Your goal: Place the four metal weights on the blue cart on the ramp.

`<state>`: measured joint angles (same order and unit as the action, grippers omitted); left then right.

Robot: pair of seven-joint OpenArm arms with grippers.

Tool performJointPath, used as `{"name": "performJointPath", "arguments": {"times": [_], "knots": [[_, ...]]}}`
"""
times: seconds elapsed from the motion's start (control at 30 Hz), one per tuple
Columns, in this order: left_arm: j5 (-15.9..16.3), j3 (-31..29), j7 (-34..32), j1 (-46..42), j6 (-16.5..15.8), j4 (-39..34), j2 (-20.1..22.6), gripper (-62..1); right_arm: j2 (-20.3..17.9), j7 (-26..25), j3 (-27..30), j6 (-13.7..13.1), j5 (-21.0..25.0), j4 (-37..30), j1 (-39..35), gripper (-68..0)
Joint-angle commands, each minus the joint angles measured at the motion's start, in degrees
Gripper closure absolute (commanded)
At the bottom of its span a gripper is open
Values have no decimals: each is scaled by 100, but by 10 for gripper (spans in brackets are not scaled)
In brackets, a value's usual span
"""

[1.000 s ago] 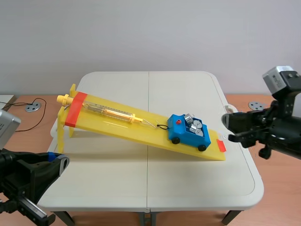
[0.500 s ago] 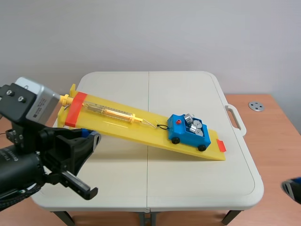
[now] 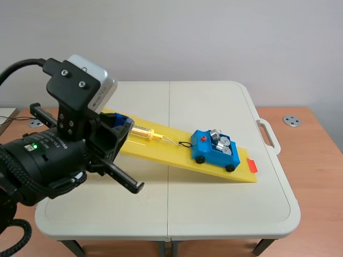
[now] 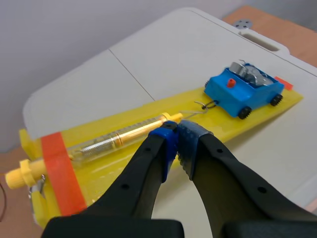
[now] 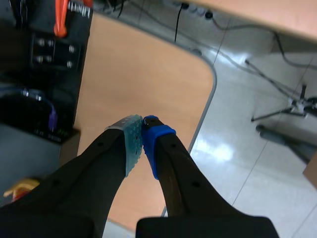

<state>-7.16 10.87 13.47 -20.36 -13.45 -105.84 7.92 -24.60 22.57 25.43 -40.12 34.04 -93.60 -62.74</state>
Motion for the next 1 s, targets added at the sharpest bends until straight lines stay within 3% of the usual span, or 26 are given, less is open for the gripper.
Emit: {"name": "performJointPath", "arguments": {"times": [0.0,0.33,0.43,0.53,0.7,0.97], "knots": [[149,-63,-588,221,240,-413,-162,-27,-234,-424,389,-260,492,-573,-223,-7],[63,24,-632,800,400,472,-535,-27,48,-341,678,-260,492,-573,-411,-7],[-151,118,-638,1023,645,745,-538,-27,46,-334,688,-260,492,-573,-411,-7],[-284,140,-640,1244,695,1001,-538,-27,48,-337,688,-260,492,-573,-409,-7],[-321,138,-654,1475,951,1329,-538,-27,48,-339,688,-260,494,-573,-409,-7],[-323,138,-682,1563,955,1515,-535,-27,48,-341,688,-260,494,-573,-409,-7]]}}
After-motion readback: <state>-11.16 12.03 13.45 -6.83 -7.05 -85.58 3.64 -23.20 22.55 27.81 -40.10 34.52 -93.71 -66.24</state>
